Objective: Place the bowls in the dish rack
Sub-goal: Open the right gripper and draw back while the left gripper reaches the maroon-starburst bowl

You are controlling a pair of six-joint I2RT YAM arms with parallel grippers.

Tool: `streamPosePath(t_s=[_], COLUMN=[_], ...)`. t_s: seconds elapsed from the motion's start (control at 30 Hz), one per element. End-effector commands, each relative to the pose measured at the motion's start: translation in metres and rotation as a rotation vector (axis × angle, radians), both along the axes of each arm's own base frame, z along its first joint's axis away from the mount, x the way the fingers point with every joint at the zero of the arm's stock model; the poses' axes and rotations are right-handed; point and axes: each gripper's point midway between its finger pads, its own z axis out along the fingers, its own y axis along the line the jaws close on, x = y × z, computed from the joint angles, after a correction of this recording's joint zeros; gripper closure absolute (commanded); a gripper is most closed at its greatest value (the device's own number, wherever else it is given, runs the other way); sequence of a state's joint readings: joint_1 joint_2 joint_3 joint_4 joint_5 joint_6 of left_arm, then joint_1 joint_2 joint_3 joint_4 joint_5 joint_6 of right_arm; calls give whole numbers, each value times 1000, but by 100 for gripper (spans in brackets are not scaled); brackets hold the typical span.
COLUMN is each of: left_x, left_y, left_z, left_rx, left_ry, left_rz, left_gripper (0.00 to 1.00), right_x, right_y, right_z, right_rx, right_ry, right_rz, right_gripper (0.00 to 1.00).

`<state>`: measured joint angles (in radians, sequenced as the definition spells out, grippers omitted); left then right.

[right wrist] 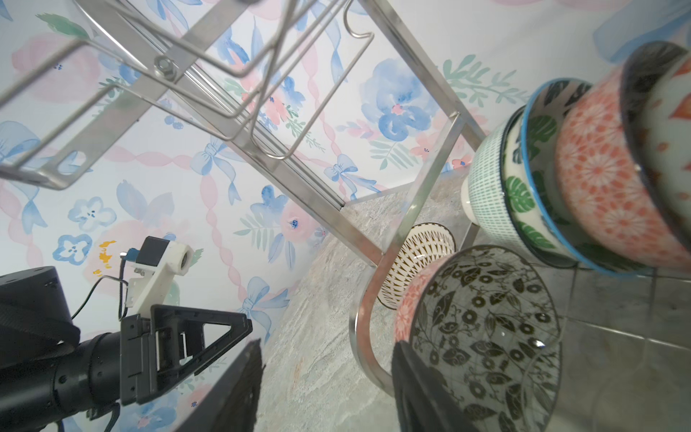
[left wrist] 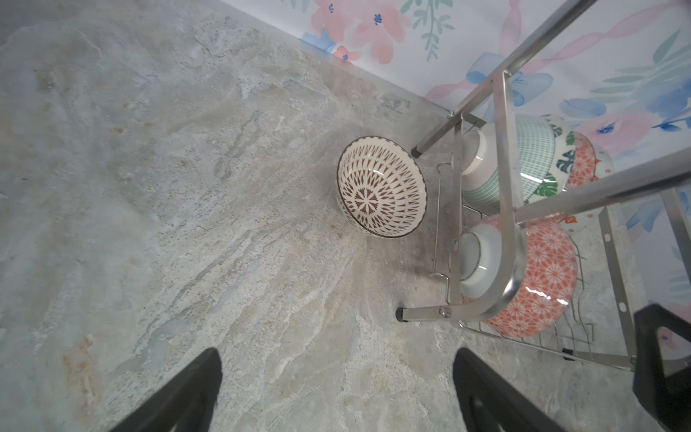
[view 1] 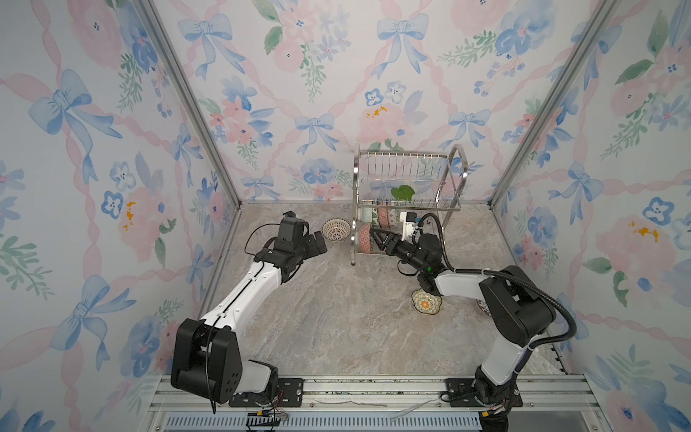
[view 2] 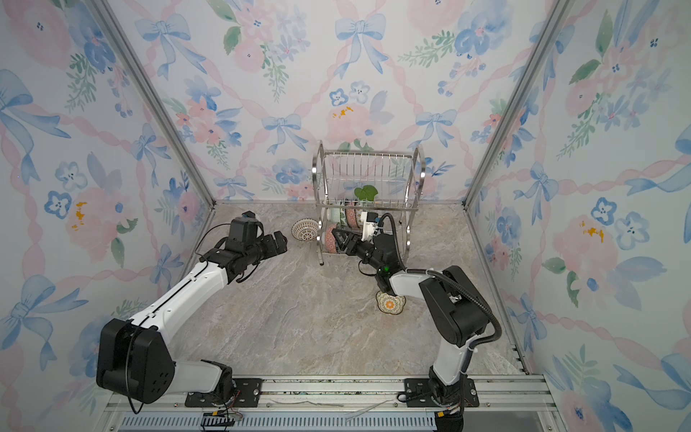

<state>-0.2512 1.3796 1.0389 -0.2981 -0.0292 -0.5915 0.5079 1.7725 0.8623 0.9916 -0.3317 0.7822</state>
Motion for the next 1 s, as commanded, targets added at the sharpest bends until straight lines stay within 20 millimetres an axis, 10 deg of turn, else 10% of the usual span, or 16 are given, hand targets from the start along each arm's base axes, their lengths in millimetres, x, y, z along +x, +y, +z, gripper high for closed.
streamPosePath(t_s=[0.0,0.37,0.97], left_x=[0,44,139], left_y=[-1,-5,-26], left_z=[-10,-37,-110], left_rx=[-25,-109,-97], left_ry=[48,146,248], left_rz=[-20,-38,-35], left_gripper=[2,2,21], right_x=[-6,-20,-70], right_y=[-2,-13,1], right_z=[-19,-2,20], right_rx=[-121,-230,-465], right_ry=[4,-60,-166], right_rz=[-21,-33,39], right_gripper=[38,3,4])
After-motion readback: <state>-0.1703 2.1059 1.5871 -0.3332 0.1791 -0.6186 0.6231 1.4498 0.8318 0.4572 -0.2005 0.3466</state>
